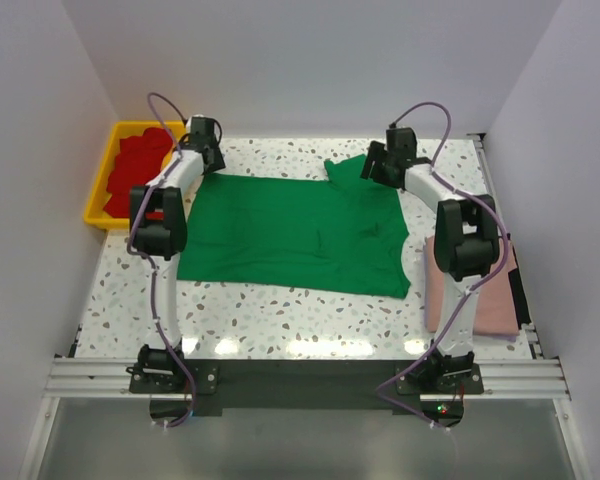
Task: Fold and stack the t-shirts
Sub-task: Fold the tshirt
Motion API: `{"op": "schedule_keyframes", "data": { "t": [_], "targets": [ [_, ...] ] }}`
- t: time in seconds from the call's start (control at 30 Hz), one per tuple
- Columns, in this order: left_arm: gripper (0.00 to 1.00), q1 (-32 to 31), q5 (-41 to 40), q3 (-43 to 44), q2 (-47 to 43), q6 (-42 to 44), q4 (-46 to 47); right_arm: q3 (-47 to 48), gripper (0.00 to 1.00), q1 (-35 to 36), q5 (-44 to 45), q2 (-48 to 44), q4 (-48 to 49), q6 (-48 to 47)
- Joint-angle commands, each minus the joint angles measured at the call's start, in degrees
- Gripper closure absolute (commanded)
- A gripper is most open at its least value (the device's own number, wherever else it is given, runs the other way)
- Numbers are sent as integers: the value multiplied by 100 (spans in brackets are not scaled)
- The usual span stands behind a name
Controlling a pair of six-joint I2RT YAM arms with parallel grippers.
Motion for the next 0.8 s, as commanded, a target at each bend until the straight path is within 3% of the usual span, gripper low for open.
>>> {"op": "schedule_keyframes", "data": {
  "t": [0.0,0.53,0.77],
  "targets": [
    [42,34,-276,237,16,277,221,327,33,-48,-101,-4,352,43],
    [51,34,-91,88,271,92,415,186,33,-295,-189,40,449,43],
    [62,43,-82,0,289,13,511,361,33,-418,-189,304,440,25]
  ]
}}
